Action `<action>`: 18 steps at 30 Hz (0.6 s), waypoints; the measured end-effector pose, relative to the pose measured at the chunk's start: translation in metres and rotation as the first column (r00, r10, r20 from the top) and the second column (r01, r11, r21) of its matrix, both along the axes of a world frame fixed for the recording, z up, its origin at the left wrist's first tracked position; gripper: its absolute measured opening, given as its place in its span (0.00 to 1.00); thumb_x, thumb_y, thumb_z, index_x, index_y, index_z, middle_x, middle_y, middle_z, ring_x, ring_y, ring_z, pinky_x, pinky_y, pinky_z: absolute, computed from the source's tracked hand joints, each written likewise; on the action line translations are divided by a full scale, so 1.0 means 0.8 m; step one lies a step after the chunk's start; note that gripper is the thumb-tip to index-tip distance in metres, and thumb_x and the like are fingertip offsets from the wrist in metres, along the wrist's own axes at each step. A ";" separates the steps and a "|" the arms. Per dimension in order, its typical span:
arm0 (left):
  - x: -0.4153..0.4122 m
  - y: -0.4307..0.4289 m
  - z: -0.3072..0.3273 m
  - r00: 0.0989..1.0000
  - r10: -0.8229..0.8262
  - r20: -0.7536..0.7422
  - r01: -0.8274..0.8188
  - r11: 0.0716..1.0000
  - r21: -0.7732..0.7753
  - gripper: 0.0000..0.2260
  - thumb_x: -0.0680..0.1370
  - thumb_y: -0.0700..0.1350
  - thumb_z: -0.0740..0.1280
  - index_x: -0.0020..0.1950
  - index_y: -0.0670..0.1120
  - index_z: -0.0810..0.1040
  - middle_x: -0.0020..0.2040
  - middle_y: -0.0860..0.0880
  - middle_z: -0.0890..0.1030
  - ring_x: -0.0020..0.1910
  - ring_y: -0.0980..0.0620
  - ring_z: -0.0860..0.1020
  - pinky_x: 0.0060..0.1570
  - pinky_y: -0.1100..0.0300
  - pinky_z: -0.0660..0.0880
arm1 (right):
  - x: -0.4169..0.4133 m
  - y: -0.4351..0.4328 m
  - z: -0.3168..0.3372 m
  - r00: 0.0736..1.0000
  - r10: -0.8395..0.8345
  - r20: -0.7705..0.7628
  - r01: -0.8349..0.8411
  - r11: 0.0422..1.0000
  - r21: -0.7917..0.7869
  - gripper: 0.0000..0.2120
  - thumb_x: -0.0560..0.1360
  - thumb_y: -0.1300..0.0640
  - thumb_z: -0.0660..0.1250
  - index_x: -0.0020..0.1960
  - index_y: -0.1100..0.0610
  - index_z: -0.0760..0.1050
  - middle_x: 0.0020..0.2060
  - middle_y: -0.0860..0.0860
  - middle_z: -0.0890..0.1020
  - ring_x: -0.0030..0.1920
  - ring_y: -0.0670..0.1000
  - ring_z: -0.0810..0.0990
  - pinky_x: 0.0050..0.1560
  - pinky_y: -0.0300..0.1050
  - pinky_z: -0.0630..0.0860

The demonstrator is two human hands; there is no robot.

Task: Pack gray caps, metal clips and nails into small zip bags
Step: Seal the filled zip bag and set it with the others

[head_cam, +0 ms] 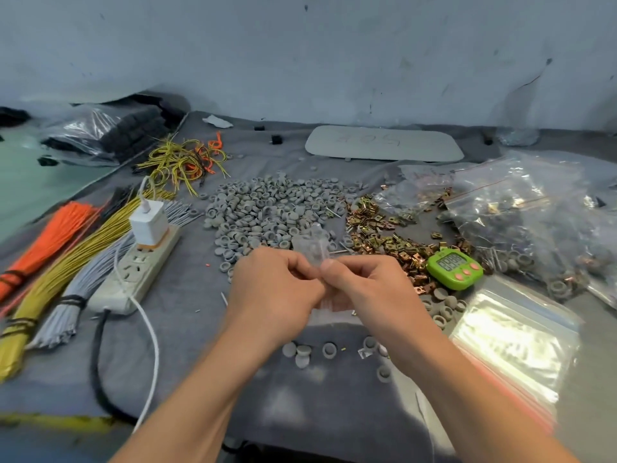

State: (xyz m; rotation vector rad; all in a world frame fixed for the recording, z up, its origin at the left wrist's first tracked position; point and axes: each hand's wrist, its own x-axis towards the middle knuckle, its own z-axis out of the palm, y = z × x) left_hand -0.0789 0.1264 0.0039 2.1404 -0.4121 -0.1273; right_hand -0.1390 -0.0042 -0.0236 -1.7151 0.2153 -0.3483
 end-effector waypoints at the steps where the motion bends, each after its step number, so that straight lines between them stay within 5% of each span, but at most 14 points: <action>1: -0.001 0.001 0.000 1.000 -0.024 0.009 0.024 1.000 -0.001 0.10 0.67 0.44 0.77 0.33 0.60 0.84 0.27 0.55 0.82 0.27 0.57 0.82 0.30 0.64 0.76 | 0.000 -0.002 0.000 1.000 -0.007 -0.011 0.006 0.999 -0.047 0.14 0.77 0.52 0.67 0.42 0.60 0.86 0.36 0.59 0.86 0.41 0.64 0.84 0.49 0.64 0.81; 8: 0.004 0.013 -0.002 0.935 -0.297 -0.194 0.275 0.952 -0.133 0.14 0.69 0.36 0.79 0.28 0.49 0.81 0.26 0.47 0.78 0.27 0.50 0.72 0.30 0.60 0.69 | -0.017 -0.006 0.009 0.997 -0.028 -0.069 0.000 0.927 -0.375 0.18 0.79 0.60 0.65 0.32 0.58 0.80 0.26 0.50 0.82 0.29 0.51 0.79 0.35 0.48 0.77; 11: 0.006 0.012 0.004 0.897 -0.377 -0.231 0.347 0.924 -0.162 0.10 0.61 0.36 0.77 0.26 0.47 0.79 0.25 0.47 0.73 0.25 0.54 0.69 0.27 0.65 0.65 | -0.027 -0.001 0.013 0.996 -0.070 -0.047 0.035 0.855 -0.518 0.18 0.79 0.59 0.66 0.30 0.54 0.78 0.25 0.49 0.80 0.25 0.48 0.74 0.30 0.41 0.71; 15: 0.001 0.004 0.006 0.945 -0.264 -0.193 0.236 0.959 -0.155 0.07 0.55 0.38 0.69 0.22 0.46 0.73 0.23 0.50 0.68 0.26 0.54 0.63 0.27 0.63 0.60 | -0.029 0.007 0.015 0.985 -0.172 -0.001 0.125 0.715 -0.688 0.18 0.79 0.56 0.66 0.30 0.50 0.76 0.24 0.48 0.76 0.28 0.49 0.74 0.31 0.38 0.68; 18: 0.004 0.013 0.002 0.996 -0.082 0.044 0.081 0.996 0.037 0.08 0.60 0.40 0.74 0.25 0.48 0.77 0.20 0.55 0.71 0.22 0.58 0.66 0.26 0.66 0.62 | -0.027 -0.001 0.017 0.955 -0.296 -0.023 0.185 0.654 -0.733 0.21 0.80 0.52 0.67 0.28 0.51 0.71 0.21 0.45 0.73 0.23 0.44 0.73 0.26 0.33 0.66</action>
